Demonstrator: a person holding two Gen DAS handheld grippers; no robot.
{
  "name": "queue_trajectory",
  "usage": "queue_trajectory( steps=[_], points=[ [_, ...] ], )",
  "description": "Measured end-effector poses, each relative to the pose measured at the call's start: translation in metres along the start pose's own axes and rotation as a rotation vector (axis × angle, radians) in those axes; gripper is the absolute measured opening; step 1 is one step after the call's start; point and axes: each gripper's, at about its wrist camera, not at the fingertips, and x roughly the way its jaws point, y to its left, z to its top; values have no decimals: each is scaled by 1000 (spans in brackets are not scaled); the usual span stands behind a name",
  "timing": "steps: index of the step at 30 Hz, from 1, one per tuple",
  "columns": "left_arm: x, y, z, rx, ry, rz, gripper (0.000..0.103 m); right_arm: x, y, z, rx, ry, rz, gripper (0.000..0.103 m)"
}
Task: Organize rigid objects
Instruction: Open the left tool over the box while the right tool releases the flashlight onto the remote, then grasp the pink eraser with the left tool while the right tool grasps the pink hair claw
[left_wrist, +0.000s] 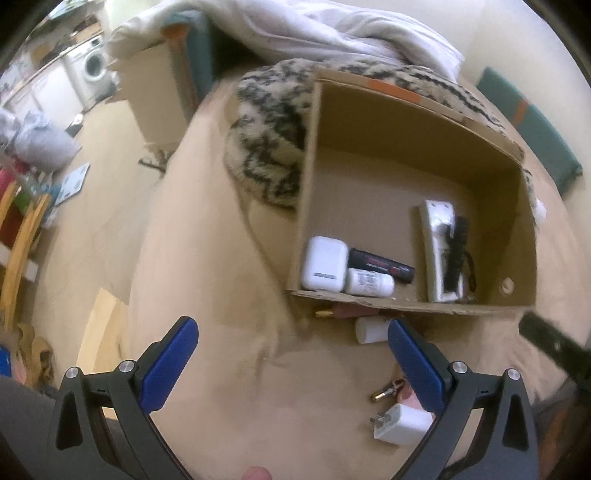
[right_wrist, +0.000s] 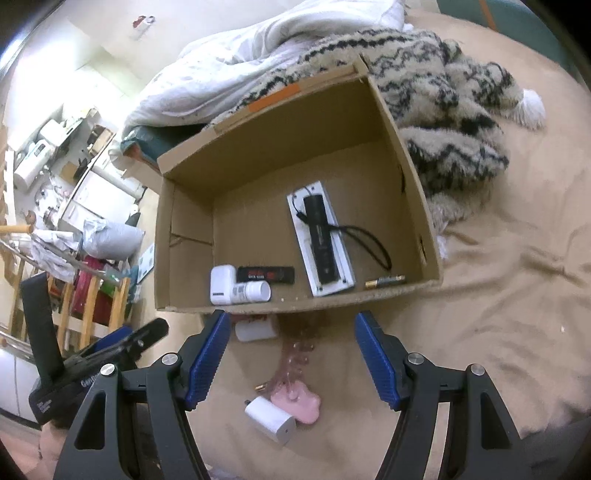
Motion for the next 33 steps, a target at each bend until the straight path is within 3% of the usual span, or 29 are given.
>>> queue_trajectory(
  steps=[9,18,29,30,32,33],
  points=[
    [16,19,2,-106,67,-23,102,17,-10,-4,69,68,-15,74],
    [63,-13,4,-57,176,-53,96,37,-25,-6,162,137,-3,74],
    [114,-47,11,-16,246,-58,93,44,-27,-4,165,163,-5,74],
    [117,-48,11,-16,253,-58,91,44,-27,-3,164,165,-5,74],
    [121,-50,10,-1,250,-38,70,47,-26,-3,165,172,-1,74],
    [121,-49,11,0,245,-29,66,49,-26,-4,167,178,3,74]
  ],
)
